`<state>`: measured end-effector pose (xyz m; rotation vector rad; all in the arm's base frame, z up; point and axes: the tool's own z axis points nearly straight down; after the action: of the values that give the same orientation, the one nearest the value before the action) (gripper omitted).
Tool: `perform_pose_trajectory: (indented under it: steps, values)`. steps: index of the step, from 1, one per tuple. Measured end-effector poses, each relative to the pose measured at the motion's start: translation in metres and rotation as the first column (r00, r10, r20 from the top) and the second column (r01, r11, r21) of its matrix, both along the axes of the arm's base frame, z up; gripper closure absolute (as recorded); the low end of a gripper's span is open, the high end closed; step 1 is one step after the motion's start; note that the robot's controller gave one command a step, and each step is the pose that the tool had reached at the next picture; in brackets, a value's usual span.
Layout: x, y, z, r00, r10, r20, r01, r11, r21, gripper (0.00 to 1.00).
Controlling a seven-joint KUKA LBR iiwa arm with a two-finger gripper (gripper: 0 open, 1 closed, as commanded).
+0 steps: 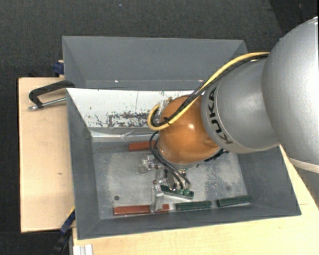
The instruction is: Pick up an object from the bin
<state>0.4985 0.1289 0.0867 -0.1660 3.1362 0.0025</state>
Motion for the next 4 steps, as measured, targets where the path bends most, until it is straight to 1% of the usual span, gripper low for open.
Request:
perform_pose_trajectory:
  steps: [1, 2, 3, 4]
  values:
    - [-0.001, -0.058, 0.053, 0.995, 0.105, 0.002, -0.105, 0.995, 0.001, 0.0]
    - [0.003, -0.064, 0.02, 0.984, 0.177, 0.005, -0.177, 0.984, -0.003, 0.0]
    - [0.002, -0.097, -0.011, 0.93, 0.368, -0.001, -0.368, 0.93, -0.002, 1.0]
    - [0.002, -0.097, -0.011, 0.93, 0.368, -0.001, -0.368, 0.93, -0.002, 1.0]
